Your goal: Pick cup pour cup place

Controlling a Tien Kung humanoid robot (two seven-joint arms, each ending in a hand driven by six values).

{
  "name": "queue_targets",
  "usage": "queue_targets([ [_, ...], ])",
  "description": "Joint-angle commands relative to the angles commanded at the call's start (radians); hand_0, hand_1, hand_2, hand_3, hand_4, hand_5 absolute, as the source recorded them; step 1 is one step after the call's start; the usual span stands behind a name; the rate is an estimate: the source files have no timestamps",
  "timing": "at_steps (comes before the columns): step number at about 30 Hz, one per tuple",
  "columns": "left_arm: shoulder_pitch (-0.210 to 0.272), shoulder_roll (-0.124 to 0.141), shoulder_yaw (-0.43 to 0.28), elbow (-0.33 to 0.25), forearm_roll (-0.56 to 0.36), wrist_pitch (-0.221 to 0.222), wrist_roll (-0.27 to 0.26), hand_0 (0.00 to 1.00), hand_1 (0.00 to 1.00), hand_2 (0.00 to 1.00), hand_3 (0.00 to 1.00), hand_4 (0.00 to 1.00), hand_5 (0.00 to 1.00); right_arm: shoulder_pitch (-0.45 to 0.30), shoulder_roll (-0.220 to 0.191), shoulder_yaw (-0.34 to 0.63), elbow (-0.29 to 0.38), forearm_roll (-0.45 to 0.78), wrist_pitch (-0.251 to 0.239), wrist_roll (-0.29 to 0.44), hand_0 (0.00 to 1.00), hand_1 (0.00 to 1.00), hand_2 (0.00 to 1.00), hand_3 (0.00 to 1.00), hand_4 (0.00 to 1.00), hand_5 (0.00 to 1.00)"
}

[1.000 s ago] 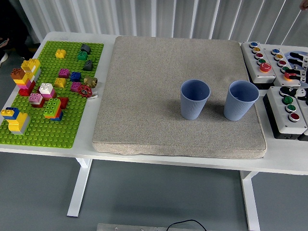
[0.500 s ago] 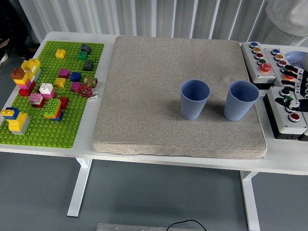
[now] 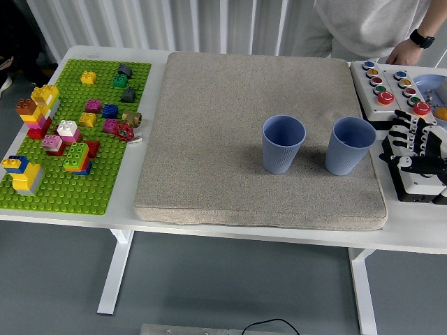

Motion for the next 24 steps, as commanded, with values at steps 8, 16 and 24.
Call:
queue_targets([
  [8,0.001,-0.003,-0.001,-0.001,0.002,-0.004,0.003,0.796,0.841,0.876,0.798,0.518,0.998,-0.017,0.013,0.012,-0.013,-0.003,0.000,0.005,0.906,0.893,0.983,0.983,0.861,0.289],
  [16,0.003,-0.008,-0.007,-0.002,0.013,-0.007,0.008,0.796,0.841,0.877,0.799,0.519,0.998,-0.030,0.033,-0.017,-0.017,-0.039,-0.020,0.014,0.905,0.893,0.985,0.983,0.859,0.284],
  [24,0.007,-0.008,-0.013,-0.003,0.023,-0.011,0.013,0.796,0.840,0.877,0.799,0.518,0.998,-0.020,0.067,-0.081,-0.035,-0.053,-0.039,0.018,0.906,0.896,0.986,0.982,0.855,0.281],
])
